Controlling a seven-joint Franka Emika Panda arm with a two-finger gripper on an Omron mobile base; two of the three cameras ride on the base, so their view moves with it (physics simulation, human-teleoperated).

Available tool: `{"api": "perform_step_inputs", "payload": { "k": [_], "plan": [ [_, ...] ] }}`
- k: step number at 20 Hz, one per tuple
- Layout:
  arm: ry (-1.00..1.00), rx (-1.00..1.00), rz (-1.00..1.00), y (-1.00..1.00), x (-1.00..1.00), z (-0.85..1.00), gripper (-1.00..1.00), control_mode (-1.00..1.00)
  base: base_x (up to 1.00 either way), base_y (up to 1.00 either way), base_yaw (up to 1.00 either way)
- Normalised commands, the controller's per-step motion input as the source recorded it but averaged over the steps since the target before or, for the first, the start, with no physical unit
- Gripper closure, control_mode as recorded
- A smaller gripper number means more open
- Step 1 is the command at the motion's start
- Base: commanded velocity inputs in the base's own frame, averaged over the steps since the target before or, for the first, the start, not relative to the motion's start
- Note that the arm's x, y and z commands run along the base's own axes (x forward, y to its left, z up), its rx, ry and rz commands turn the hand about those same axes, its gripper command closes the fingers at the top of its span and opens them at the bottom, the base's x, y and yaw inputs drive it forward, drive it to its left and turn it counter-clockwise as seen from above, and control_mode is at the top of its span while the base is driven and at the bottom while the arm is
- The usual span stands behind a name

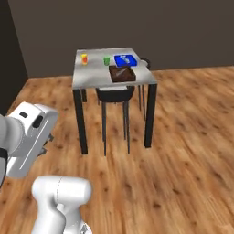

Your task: Gather the cucumber and squash from the fridge and place them on a tray on the dining counter. Then gather the steak and chicken drumstick from the fridge and place them on the other tray.

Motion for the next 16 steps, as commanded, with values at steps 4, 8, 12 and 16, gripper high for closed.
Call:
{"api": "perform_step_inputs", "payload": {
  "k": [4, 8, 12, 16],
  "plan": [
    [0.00, 0.00, 0.00, 0.00, 0.00, 0.00, 1.00, 1.00, 1.00, -0.13, 0.38],
    [0.00, 0.00, 0.00, 0.00, 0.00, 0.00, 1.00, 1.00, 1.00, -0.20, 0.37],
    [0.00, 0.00, 0.00, 0.00, 0.00, 0.00, 1.00, 1.00, 1.00, -0.57, 0.30],
    [0.00, 0.00, 0.00, 0.00, 0.00, 0.00, 1.00, 1.00, 1.00, -0.82, 0.23]
  ]
}}
